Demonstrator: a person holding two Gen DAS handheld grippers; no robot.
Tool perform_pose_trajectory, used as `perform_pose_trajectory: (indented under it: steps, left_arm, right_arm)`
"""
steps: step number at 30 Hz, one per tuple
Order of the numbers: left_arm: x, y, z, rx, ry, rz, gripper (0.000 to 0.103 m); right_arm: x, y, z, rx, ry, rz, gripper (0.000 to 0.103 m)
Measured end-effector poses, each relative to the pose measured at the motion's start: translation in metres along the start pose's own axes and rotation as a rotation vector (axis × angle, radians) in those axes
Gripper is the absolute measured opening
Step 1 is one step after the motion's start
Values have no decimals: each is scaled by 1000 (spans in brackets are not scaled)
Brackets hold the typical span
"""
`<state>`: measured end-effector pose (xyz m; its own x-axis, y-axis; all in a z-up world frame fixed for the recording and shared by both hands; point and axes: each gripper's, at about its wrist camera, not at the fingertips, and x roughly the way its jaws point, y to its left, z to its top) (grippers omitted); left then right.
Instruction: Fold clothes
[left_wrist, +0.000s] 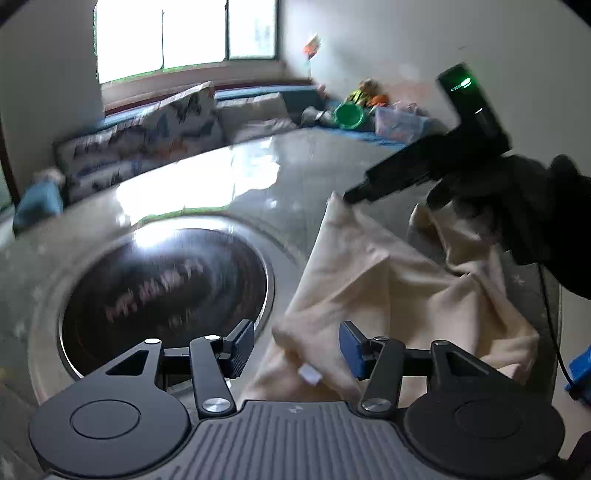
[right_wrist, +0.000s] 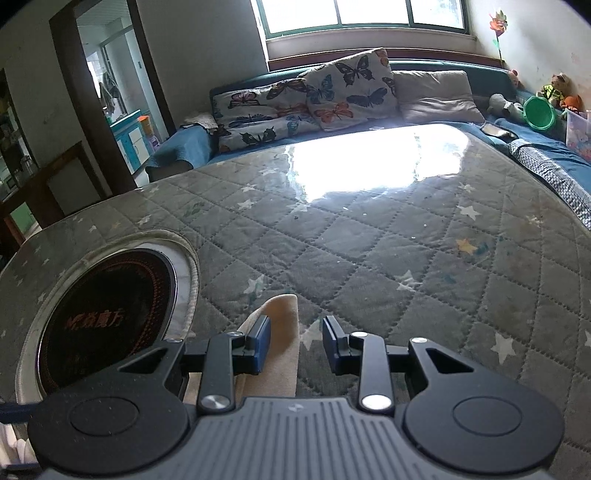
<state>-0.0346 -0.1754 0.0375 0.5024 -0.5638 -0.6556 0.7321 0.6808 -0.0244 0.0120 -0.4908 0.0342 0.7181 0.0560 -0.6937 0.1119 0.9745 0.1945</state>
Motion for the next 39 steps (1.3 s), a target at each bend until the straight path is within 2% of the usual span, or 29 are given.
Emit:
perform_pose_trajectory:
  steps: [1, 2, 5, 6, 10, 14, 18, 26, 33, 39]
  left_arm:
    - [4, 0, -1, -2, 7, -7, 45]
    - [6, -1, -1, 5, 3, -13, 27]
    - [2, -3, 1, 39, -29, 2, 9]
    - [1, 1, 4, 38, -45, 14, 8]
    - [-9, 28, 19, 8, -114, 144, 7]
    - [-13, 66, 29, -40, -140, 271, 7]
    - [-6, 94, 29, -89, -106, 304, 7]
    - [6, 110, 21, -93, -57, 338, 7]
    - [6, 127, 28, -86, -67, 373, 7]
    - [13, 142, 26, -93, -43, 389, 7]
  right_arm:
    - [0, 0, 0, -1, 0, -1, 31]
    - [-1, 0, 1, -1, 1, -3, 31]
    - [-2, -2, 2, 9, 4, -3, 31]
    - [-2, -3, 2, 13, 4, -2, 31]
    - [-3, -6, 5, 15, 2, -6, 31]
    - [4, -3, 7, 6, 19, 7, 31]
    - [18, 5, 7, -14, 48, 17, 31]
    - [39, 28, 13, -75, 78, 45, 31]
    - [47, 46, 22, -92, 78, 91, 30]
    - [58, 61, 22, -128, 98, 110, 31]
